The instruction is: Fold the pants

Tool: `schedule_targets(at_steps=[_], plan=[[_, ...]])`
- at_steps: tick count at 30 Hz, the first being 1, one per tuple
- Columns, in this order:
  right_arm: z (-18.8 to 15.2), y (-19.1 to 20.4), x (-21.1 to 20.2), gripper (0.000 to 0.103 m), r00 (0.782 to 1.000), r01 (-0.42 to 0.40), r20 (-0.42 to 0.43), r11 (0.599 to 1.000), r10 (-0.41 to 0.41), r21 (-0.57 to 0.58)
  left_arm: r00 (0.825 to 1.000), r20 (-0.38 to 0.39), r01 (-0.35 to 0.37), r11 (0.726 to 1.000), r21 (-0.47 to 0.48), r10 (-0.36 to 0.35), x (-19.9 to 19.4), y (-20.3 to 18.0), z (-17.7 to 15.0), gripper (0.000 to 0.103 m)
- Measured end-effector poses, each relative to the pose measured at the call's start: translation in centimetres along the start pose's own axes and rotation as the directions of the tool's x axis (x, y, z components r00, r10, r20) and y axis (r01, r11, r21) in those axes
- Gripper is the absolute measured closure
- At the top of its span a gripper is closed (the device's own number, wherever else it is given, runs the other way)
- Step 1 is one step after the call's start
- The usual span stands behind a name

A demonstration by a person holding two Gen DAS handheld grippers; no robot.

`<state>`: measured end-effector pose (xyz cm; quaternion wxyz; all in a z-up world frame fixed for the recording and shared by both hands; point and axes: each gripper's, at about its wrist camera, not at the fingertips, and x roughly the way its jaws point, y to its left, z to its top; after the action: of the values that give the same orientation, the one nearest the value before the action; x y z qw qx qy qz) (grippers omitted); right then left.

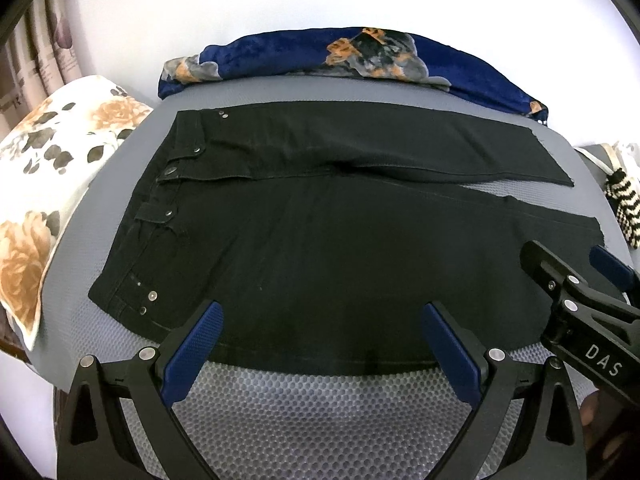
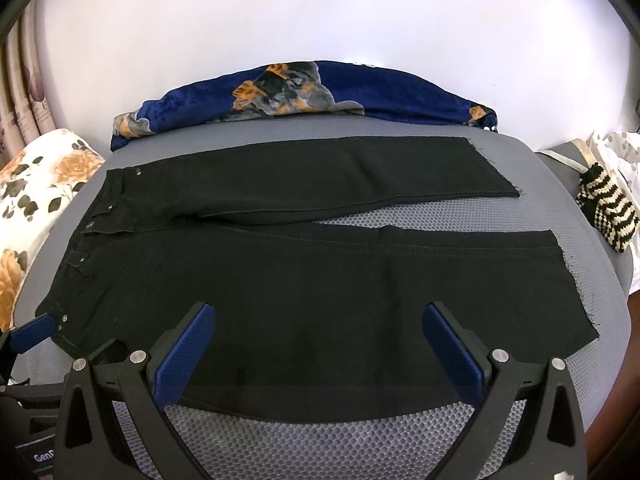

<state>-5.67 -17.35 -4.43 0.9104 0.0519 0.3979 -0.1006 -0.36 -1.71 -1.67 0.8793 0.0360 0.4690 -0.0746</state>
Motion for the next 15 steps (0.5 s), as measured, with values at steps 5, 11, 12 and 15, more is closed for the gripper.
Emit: schedule_targets(at_steps=[5, 11, 12, 15], plan=[[0.13, -0.16, 0.14, 0.0, 1.0, 0.005, -0.007, 1.0, -0.004, 0.008, 1.0, -0.007, -0.005, 1.0, -0.01, 0.005, 0.29, 0.23, 0.15, 0.004], [0.33, -0.15, 0.31, 0.0, 1.0, 0.01, -0.011, 1.0, -0.01, 0.009, 1.0, -0.015, -0.012, 1.0, -0.02, 0.012, 0.64, 0.54, 0.19, 0.004], [0.34, -0.18, 0.34, 0.0, 1.0, 0.01, -0.011, 1.0, -0.01, 0.01, 1.0, -0.016, -0.014, 1.0, -0.022, 0.014, 0.7, 0.6, 0.18, 0.004], [0.42, -0.19, 0.45, 0.0, 1.0, 0.011, -0.014, 1.0, -0.011, 0.01, 1.0, -0.017, -0.018, 0.999, -0.03, 0.018, 0.89, 0.86, 0.31, 0.004]])
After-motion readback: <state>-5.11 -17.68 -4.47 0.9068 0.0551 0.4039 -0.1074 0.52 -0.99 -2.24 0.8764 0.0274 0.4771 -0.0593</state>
